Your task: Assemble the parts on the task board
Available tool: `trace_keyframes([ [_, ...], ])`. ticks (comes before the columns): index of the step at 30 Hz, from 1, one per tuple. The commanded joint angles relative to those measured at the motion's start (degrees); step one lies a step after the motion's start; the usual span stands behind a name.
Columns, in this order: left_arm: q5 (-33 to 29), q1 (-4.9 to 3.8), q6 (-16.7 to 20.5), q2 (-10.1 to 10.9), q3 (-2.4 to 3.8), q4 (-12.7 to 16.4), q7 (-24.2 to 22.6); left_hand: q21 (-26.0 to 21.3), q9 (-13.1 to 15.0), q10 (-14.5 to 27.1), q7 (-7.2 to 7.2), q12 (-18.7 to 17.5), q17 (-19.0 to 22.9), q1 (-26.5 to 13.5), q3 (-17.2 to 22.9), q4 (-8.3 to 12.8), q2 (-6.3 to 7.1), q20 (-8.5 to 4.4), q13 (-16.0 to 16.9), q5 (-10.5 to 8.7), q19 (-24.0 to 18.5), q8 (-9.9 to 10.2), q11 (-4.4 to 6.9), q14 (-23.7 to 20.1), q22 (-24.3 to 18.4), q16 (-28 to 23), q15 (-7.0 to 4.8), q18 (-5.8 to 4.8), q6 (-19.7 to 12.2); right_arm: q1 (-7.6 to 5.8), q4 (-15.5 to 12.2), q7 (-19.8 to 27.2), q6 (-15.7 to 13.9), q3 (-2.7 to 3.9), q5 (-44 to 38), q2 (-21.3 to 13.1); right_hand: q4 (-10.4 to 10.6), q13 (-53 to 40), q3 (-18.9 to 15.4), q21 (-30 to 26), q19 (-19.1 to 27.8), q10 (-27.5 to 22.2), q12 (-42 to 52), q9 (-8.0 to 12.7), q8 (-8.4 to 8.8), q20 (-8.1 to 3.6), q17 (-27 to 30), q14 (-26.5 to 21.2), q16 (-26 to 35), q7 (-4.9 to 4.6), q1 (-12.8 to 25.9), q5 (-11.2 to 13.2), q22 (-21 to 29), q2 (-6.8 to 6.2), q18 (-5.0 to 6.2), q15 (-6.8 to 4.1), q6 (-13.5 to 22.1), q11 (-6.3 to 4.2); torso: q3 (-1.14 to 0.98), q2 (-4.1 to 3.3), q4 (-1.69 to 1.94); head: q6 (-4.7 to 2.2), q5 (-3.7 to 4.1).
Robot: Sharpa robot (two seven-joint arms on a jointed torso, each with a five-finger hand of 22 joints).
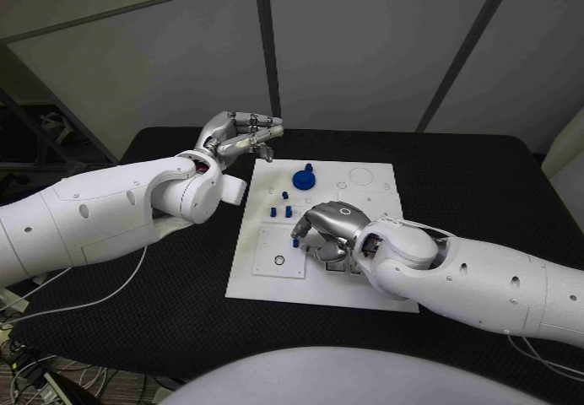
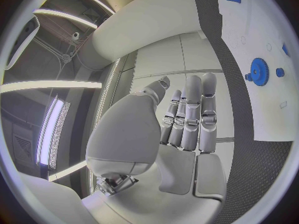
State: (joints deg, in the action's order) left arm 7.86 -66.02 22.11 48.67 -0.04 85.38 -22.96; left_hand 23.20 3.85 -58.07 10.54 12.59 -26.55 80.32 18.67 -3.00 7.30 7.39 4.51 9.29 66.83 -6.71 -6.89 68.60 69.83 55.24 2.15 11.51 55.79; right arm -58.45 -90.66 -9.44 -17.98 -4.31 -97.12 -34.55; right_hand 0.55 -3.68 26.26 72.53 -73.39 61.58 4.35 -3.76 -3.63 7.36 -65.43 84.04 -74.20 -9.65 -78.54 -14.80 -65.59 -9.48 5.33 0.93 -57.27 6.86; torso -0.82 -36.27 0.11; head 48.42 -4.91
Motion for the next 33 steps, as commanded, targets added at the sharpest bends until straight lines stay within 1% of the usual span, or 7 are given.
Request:
trace_keyframes([
  [1,-0.1,-0.08,-0.91,-0.02,0.07,-0.04,-0.46,-0.3,-0.05,0.45,-0.01,0.36,0.05,0.07,-0.24,-0.19,0.1,0.31,-0.1,0.21,-0.17,0.2,-0.14,-0.26,-0.09,-0.17,0.04,-1.14,-0.24,-0.06,-0.85,1.19,-5.48,0.02,0.9,-0.81,0.01,-0.09,-0.33,-0.24,0.11,0.18,0.37,-0.12,-0.12,-0.04,0.03,1.34,0.26,0.08,0.24,-0.19,-0.11,-0.12,0.49,0.35,0.23,-0.57,0.0,-0.01,-0.06,-0.05,0.03],
  [9,-0.1,-0.07,-1.05,0.08,0.06,-0.2,-0.4,-0.32,-0.05,0.52,-0.05,0.41,0.08,0.18,-0.2,-0.14,0.03,0.31,-0.11,0.22,-0.16,0.2,-0.12,-0.28,-0.11,-0.16,0.03,-1.12,-0.26,-0.1,-4.46,2.31,-9.64,0.23,2.64,-4.97,0.05,-0.11,-0.52,-0.35,0.09,0.32,0.69,-0.14,-0.12,-0.12,0.04,1.37,0.22,0.35,0.29,-0.39,0.0,-0.28,0.5,0.23,0.31,-0.73,-0.02,0.06,-0.07,-0.32,0.29],
  [14,-0.1,-0.06,-1.15,0.12,0.06,-0.25,-0.37,-0.32,-0.05,0.52,-0.05,0.41,0.08,0.18,-0.2,-0.14,0.03,0.31,-0.11,0.22,-0.16,0.2,-0.12,-0.28,-0.11,-0.16,0.03,-1.12,-0.26,-0.13,-6.05,1.84,-9.63,2.1,3.53,-7.45,0.11,-0.08,-0.66,-0.48,0.16,0.21,0.74,-0.14,-0.09,-0.16,0.13,1.35,0.26,0.44,0.39,-0.33,0.16,-0.4,0.53,0.19,0.42,-0.77,-0.03,0.02,-0.07,-0.78,0.85],
  [18,-0.1,-0.06,-1.23,0.16,0.05,-0.29,-0.3,-0.32,-0.05,0.52,-0.05,0.41,0.08,0.18,-0.2,-0.14,0.03,0.31,-0.11,0.22,-0.16,0.2,-0.12,-0.28,-0.11,-0.16,0.03,-1.12,-0.26,-0.5,-6.98,-0.24,-6.04,4.32,3.83,-10.0,0.08,-0.03,-0.72,-0.53,0.14,-0.04,0.75,-0.18,-0.16,-0.21,0.21,1.34,0.3,0.64,0.31,-0.35,0.19,-0.44,0.54,0.15,0.36,-0.81,-0.01,0.05,-0.11,-1.12,1.49],
  [21,-0.1,-0.05,-1.29,0.2,0.05,-0.28,-0.28,-0.32,-0.05,0.52,-0.05,0.41,0.08,0.18,-0.2,-0.14,0.03,0.31,-0.11,0.22,-0.16,0.2,-0.12,-0.28,-0.11,-0.16,0.03,-1.12,-0.26,-0.99,-7.23,-2.06,-2.91,4.96,3.48,-11.31,0.2,0.06,-1.38,-0.9,0.3,-1.51,0.51,-0.1,0.01,-0.24,0.46,1.3,0.41,1.0,0.39,0.37,0.58,-0.7,0.58,0.24,1.07,-0.69,0.01,0.05,-0.19,-1.36,1.77],
  [24,-0.1,-0.05,-1.41,0.2,0.05,-0.31,-0.27,-0.36,-0.02,0.6,-0.12,0.48,0.14,0.33,-0.17,-0.07,-0.04,0.31,-0.12,0.23,-0.14,0.16,-0.1,-0.32,-0.14,-0.15,0.01,-1.11,-0.22,-1.38,-7.58,-3.81,0.37,5.37,2.83,-12.66,0.54,-0.03,-2.94,-1.39,0.38,-3.42,0.72,-0.06,0.01,-0.05,0.76,1.26,0.5,2.05,0.3,2.08,1.04,-0.76,0.62,0.45,2.64,-0.39,0.04,0.05,-0.09,-1.48,2.12],
  [33,-0.1,-0.02,-1.63,0.16,0.04,-0.33,-0.22,-0.36,-0.02,0.6,-0.12,0.48,0.14,0.33,-0.17,-0.07,-0.04,0.31,-0.12,0.23,-0.14,0.16,-0.1,-0.32,-0.14,-0.15,0.01,-1.11,-0.22,-1.71,-6.89,-5.99,4.93,5.69,0.61,-13.64,0.66,-0.08,-3.77,-1.6,0.37,-3.95,1.17,-0.15,-0.12,0.01,0.84,1.25,0.49,2.41,-0.03,2.34,1.23,-0.69,0.65,0.48,2.71,-0.35,0.07,0.07,0.04,-1.6,2.36],
])
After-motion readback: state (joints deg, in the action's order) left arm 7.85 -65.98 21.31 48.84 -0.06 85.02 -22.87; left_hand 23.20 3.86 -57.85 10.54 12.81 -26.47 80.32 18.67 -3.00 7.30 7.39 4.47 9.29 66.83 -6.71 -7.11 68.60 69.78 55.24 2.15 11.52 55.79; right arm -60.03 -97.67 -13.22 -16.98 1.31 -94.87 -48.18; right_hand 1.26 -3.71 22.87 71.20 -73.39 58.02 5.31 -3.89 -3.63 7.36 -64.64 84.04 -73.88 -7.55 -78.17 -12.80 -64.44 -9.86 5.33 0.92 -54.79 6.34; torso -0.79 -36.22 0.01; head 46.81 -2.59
